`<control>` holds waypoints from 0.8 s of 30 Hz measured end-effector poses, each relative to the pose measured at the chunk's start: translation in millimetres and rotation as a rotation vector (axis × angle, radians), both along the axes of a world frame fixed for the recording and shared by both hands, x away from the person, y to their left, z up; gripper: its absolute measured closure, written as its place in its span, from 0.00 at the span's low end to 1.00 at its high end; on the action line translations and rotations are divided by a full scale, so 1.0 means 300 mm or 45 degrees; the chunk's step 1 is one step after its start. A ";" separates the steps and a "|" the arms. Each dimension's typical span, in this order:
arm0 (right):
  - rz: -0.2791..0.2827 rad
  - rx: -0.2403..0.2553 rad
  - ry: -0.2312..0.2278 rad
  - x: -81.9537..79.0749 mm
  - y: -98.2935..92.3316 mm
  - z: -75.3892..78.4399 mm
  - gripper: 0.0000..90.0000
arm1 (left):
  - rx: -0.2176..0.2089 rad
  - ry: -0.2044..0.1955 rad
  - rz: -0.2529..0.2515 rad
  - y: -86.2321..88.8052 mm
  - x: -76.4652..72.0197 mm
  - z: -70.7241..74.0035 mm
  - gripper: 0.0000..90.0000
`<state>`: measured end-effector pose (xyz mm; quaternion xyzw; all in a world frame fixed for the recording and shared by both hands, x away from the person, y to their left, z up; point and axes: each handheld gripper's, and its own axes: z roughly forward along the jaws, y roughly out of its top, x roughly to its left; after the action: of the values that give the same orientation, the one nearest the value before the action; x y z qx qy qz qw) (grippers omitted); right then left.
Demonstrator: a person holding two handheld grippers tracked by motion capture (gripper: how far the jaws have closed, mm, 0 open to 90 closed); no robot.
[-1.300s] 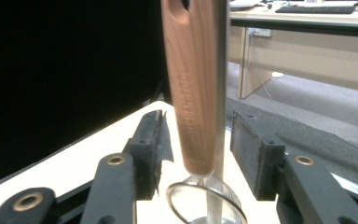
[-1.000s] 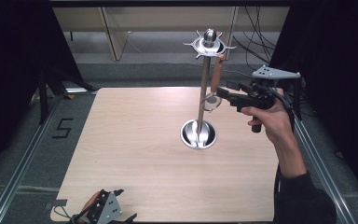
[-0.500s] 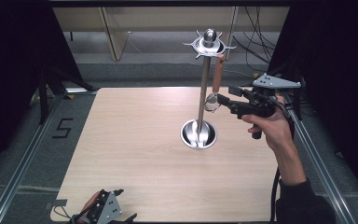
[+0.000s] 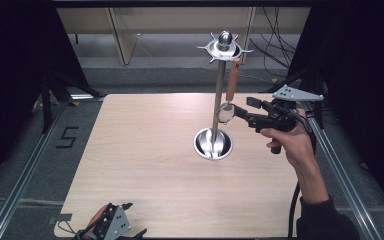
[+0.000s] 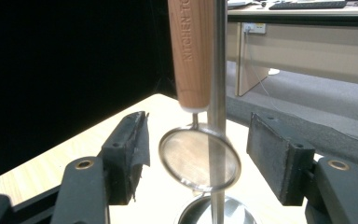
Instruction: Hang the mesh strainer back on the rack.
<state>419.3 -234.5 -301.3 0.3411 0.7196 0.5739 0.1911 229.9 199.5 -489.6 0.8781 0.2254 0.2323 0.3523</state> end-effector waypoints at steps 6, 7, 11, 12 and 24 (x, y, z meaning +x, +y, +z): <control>0.006 0.011 0.019 -0.012 0.001 -0.011 0.43 | 0.000 -0.001 0.001 0.000 0.000 0.000 0.17; 0.002 0.016 0.022 -0.017 0.007 -0.017 0.42 | 0.002 0.000 0.001 0.000 0.000 0.000 0.17; 0.006 0.002 -0.014 -0.016 0.010 -0.023 0.42 | 0.002 0.000 0.000 0.000 0.000 0.001 0.17; 0.004 0.000 -0.015 -0.018 0.011 -0.024 0.42 | 0.001 -0.001 0.003 0.000 0.000 0.000 0.17; 0.014 0.026 -0.006 -0.053 0.022 -0.063 0.42 | 0.008 -0.002 -0.004 0.002 -0.001 0.002 0.17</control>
<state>403.4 -228.0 -320.3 0.3377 0.7151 0.5830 0.1863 229.7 199.9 -488.9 0.8794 0.2228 0.2333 0.3501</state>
